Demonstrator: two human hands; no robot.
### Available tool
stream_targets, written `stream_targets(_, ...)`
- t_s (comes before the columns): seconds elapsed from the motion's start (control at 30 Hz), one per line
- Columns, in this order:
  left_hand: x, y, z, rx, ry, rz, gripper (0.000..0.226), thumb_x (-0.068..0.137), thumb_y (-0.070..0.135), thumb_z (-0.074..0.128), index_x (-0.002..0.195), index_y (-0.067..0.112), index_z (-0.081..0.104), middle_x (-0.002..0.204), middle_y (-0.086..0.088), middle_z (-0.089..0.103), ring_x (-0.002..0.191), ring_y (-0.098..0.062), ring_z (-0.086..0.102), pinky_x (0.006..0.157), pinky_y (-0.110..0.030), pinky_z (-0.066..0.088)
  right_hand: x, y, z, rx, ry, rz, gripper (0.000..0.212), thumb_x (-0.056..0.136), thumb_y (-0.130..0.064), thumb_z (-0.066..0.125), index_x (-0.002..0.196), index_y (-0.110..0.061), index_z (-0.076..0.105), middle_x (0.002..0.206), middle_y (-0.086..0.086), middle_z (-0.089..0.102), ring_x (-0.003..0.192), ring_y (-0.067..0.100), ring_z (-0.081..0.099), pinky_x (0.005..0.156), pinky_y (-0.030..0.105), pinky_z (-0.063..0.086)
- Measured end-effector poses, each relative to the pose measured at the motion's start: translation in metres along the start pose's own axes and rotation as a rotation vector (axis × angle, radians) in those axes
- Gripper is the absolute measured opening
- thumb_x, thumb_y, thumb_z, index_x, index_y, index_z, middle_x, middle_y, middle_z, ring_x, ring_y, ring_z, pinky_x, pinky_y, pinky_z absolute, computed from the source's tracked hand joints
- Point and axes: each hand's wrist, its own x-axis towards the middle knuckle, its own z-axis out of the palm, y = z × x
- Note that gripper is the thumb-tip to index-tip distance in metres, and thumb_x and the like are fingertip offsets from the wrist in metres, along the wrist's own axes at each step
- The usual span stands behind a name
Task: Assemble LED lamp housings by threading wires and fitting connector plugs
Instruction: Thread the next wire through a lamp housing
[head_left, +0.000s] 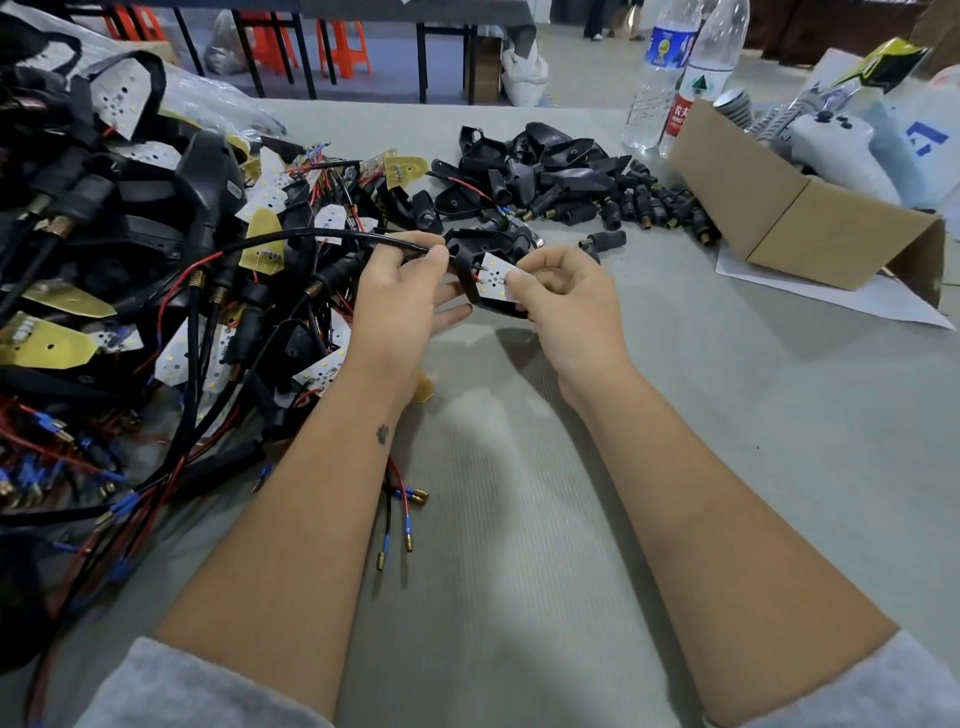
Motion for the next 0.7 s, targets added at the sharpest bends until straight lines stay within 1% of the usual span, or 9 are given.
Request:
stream_targets(0.07,-0.0004,-0.0003,0.0002,0.012,0.000,0.009,0.012,0.103,0.015,0.047,0.098,0.022,0.056,0.107,-0.004,0.070,0.089,-0.016,0.073,0.072,-0.031,0.060,0.0010,0.0011,-0.0007,-0.079,0.043,-0.029,0.017,0.083,-0.009,0.070,0.079,-0.023,0.062,0.085,0.001,0.065,0.075,0.010,0.059,0.075,0.025,0.049)
stream_targets(0.13,-0.0005,-0.0005,0.0000,0.020,0.001,0.025,0.012,0.103,0.016,0.045,0.099,0.021,0.055,0.103,-0.001,0.070,0.087,-0.015,0.073,0.072,-0.031,0.060,0.0018,0.0028,-0.0013,-0.198,0.098,-0.068,0.018,0.080,-0.015,0.074,0.082,-0.026,0.061,0.103,0.002,0.058,0.078,0.003,0.053,0.077,0.020,0.048)
stream_targets(0.17,-0.0005,-0.0003,-0.0002,0.019,0.002,0.032,0.011,0.104,0.016,0.045,0.100,0.020,0.054,0.100,0.000,0.071,0.087,-0.015,0.073,0.072,-0.031,0.060,0.0021,0.0034,-0.0019,-0.227,0.110,-0.078,0.021,0.079,-0.017,0.075,0.086,-0.027,0.058,0.107,0.001,0.055,0.080,0.002,0.051,0.078,0.019,0.047)
stream_targets(0.27,-0.0017,0.0008,-0.0001,-0.002,-0.006,0.046,0.010,0.104,0.016,0.044,0.101,0.019,0.053,0.096,0.002,0.072,0.087,-0.017,0.073,0.070,-0.030,0.059,0.0024,0.0029,-0.0032,-0.135,0.015,-0.004,0.024,0.083,-0.012,0.072,0.094,-0.025,0.054,0.099,-0.002,0.064,0.084,0.010,0.058,0.076,0.025,0.050)
stream_targets(0.37,-0.0026,0.0016,0.0002,-0.025,-0.019,0.053,0.010,0.104,0.015,0.043,0.101,0.018,0.052,0.097,-0.001,0.073,0.087,-0.018,0.074,0.069,-0.029,0.060,0.0011,0.0012,-0.0037,-0.177,-0.084,0.001,0.021,0.088,-0.010,0.066,0.091,-0.030,0.059,0.084,-0.006,0.068,0.078,0.009,0.064,0.075,0.029,0.053)
stream_targets(0.43,-0.0024,0.0021,-0.0002,-0.031,-0.017,0.048,0.011,0.104,0.015,0.043,0.099,0.019,0.052,0.097,0.000,0.073,0.085,-0.018,0.074,0.066,-0.028,0.058,0.0004,0.0010,-0.0045,-0.195,-0.095,-0.015,0.022,0.089,-0.010,0.065,0.087,-0.031,0.062,0.084,-0.001,0.069,0.077,0.010,0.064,0.078,0.031,0.053)
stream_targets(0.53,-0.0013,0.0020,-0.0012,-0.027,-0.012,0.034,0.013,0.104,0.018,0.043,0.097,0.020,0.054,0.091,0.005,0.075,0.083,-0.018,0.074,0.063,-0.026,0.057,-0.0001,0.0002,-0.0053,-0.183,-0.108,-0.005,0.021,0.089,-0.010,0.065,0.083,-0.030,0.065,0.085,0.007,0.069,0.076,0.011,0.061,0.078,0.031,0.052)
stream_targets(0.6,-0.0006,0.0017,-0.0020,-0.019,-0.003,0.034,0.014,0.104,0.020,0.043,0.097,0.021,0.055,0.090,0.005,0.076,0.082,-0.017,0.074,0.063,-0.026,0.057,-0.0005,-0.0007,-0.0054,-0.188,-0.134,-0.017,0.020,0.090,-0.011,0.064,0.083,-0.030,0.066,0.086,0.007,0.067,0.078,0.011,0.059,0.079,0.030,0.051)
stream_targets(0.7,-0.0003,0.0018,-0.0034,-0.021,0.008,0.045,0.014,0.105,0.021,0.042,0.097,0.020,0.054,0.096,0.000,0.075,0.080,-0.018,0.073,0.061,-0.027,0.055,-0.0020,-0.0017,-0.0049,-0.195,-0.225,-0.041,0.018,0.092,-0.013,0.061,0.090,-0.030,0.068,0.088,0.004,0.071,0.081,0.009,0.062,0.083,0.029,0.051)
